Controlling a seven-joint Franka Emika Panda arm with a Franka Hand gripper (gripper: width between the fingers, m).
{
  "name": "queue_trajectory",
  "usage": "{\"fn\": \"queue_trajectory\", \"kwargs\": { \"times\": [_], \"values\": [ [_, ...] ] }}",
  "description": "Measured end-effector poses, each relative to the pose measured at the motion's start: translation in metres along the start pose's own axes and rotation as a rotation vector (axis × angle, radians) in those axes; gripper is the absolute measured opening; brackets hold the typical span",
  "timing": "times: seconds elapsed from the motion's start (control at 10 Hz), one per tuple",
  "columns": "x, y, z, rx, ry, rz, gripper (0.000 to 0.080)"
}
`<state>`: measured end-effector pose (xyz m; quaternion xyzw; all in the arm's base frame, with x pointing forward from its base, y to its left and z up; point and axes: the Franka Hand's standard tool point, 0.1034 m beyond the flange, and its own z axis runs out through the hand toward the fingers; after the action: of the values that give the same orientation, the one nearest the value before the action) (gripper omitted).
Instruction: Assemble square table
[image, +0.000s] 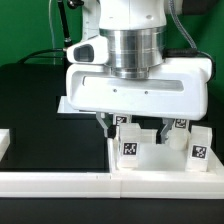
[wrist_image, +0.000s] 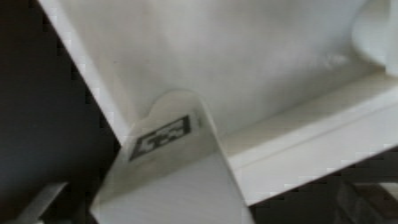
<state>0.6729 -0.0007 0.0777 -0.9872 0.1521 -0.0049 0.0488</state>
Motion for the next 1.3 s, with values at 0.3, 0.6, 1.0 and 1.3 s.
{"fn": "queue_trajectory", "kwargs": {
  "times": [0.3, 0.6, 1.0, 1.3],
  "values": [
    [0.0000, 0.0073, 0.0002, 0.001, -0.001, -0.094, 0.0650],
    [0.0000, 0.0077, 0.0006, 0.002, -0.001, -0.015, 0.0374],
    [0.0001, 0.0105, 0.0025, -0.011, 0.001, 0.398, 0.0294],
    [-0.0007, 0.0091, -0.0002, 0.026, -0.033, 1.108, 0.0293]
  ]
}}
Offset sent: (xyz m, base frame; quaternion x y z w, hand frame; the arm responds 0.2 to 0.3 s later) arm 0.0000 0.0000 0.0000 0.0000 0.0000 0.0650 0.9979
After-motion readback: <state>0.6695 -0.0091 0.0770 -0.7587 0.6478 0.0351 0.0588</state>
